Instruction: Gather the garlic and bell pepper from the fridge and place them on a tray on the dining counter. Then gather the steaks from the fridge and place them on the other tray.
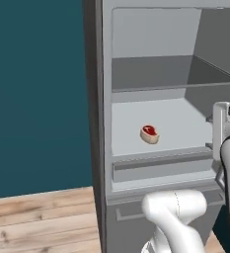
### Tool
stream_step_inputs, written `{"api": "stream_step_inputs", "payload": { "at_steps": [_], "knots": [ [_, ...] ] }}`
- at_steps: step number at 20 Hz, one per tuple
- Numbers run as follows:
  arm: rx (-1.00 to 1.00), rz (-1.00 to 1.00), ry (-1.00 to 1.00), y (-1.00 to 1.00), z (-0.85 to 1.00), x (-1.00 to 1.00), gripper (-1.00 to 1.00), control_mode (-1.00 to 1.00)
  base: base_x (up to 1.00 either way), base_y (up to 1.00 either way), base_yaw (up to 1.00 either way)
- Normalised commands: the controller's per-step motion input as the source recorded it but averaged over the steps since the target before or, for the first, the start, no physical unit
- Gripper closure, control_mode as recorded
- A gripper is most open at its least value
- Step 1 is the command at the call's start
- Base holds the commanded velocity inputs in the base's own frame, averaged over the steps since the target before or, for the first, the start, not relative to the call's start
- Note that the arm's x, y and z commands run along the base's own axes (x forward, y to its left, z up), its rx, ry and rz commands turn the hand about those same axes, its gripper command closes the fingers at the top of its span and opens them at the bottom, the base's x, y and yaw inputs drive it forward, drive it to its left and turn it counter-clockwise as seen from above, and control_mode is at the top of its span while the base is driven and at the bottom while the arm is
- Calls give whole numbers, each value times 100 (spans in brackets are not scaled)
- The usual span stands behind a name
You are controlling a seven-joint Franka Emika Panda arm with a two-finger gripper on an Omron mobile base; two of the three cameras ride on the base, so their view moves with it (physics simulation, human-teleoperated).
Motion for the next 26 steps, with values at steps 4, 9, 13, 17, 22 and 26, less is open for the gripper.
{"api": "stream_step_inputs", "payload": {
  "at_steps": [4,9,13,17,22,26],
  "knots": [
    [0,0,0,0,0,0,-100,100,37,20,-1],
    [0,0,0,0,0,0,-100,100,12,17,0],
    [0,0,0,0,0,0,-100,100,6,6,0],
    [0,1,3,3,-2,0,-100,-100,2,5,1],
    [0,5,11,23,-9,0,-100,-100,0,0,0],
    [-2,9,11,26,-1,1,-100,-100,0,0,0]
  ]
}}
